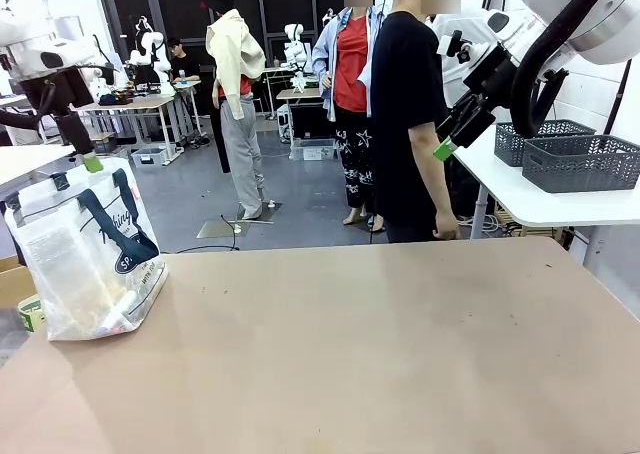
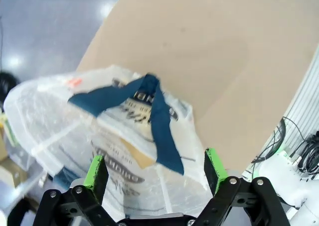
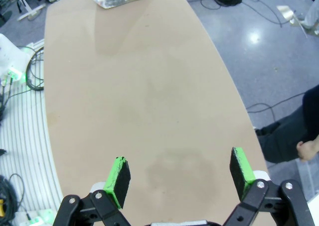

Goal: Transfer purchased items from the store into the shopping bag.
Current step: Move the Reusable shopping bag to the right side of the table.

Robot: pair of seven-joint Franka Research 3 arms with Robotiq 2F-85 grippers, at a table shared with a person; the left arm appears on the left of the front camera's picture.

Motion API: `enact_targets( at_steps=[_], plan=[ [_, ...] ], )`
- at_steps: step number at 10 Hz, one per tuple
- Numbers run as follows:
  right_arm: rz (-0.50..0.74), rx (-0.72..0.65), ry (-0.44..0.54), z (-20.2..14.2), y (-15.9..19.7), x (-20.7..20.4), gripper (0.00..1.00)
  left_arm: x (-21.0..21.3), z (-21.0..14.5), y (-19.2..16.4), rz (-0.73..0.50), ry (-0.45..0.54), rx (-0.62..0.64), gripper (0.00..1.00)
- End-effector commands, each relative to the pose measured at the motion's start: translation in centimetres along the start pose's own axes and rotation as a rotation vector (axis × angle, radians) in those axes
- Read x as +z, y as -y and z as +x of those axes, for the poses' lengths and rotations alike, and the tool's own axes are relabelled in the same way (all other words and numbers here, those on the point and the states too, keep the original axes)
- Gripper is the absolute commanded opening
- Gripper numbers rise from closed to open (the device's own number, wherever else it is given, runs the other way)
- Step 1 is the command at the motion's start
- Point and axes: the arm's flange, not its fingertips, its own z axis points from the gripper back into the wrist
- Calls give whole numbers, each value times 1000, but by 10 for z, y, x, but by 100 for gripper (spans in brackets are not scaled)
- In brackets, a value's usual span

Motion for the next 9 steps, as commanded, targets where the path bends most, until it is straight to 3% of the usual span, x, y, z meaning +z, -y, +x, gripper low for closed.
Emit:
enact_targets(
  at_steps=[1,3,8,9],
  plan=[
    [-1,6,-3,-1,0,1,100,-3,-13,5,-69,110,-124,100],
    [-1,6,-3,-1,0,1,100,1,-16,10,-144,263,-221,100],
    [-1,6,-3,-1,0,1,100,0,-20,18,-125,393,-382,100],
    [-1,6,-3,-1,0,1,100,-1,-18,19,-138,376,-401,100]
  ],
)
